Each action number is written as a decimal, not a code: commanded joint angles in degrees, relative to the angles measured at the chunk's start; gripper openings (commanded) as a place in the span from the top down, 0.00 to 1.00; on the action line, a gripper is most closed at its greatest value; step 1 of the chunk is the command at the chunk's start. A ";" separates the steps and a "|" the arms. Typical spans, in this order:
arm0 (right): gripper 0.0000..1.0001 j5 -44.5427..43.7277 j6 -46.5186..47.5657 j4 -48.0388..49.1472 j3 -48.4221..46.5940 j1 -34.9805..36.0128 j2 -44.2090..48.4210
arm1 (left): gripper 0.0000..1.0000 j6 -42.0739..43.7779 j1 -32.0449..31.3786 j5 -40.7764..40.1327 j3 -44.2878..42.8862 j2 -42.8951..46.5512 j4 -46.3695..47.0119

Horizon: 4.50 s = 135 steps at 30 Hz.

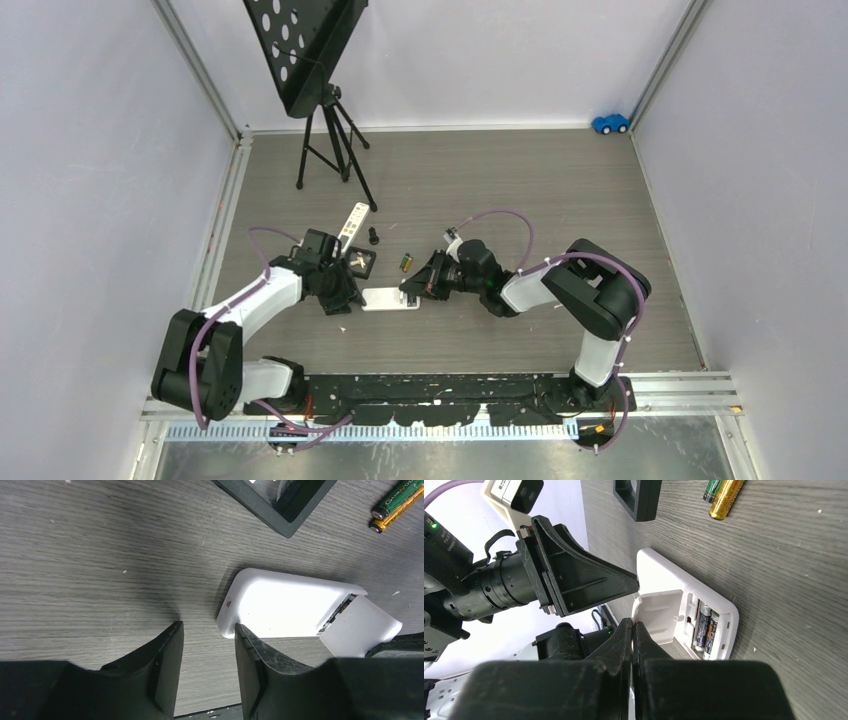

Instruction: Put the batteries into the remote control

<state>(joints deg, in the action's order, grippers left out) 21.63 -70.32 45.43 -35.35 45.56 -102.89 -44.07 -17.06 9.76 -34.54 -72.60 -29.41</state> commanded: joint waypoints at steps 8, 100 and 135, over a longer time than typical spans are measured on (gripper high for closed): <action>1.00 1.92 -0.86 0.77 -0.85 -0.63 -0.55 | 0.59 1.45 0.27 -2.45 -1.61 -1.66 1.64; 0.87 2.69 8.09 -12.07 1.53 -4.03 -0.24 | 0.38 2.50 0.27 -1.25 -3.27 -3.13 1.73; 1.00 -1.51 -0.32 18.15 9.87 -2.16 -3.37 | 0.41 0.66 0.27 2.37 -1.26 -4.40 3.48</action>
<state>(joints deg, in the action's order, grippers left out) 21.91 -70.67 62.54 -24.01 42.98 -105.03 -43.27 -16.86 12.10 -36.62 -76.29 -27.24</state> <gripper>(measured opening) 0.168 0.592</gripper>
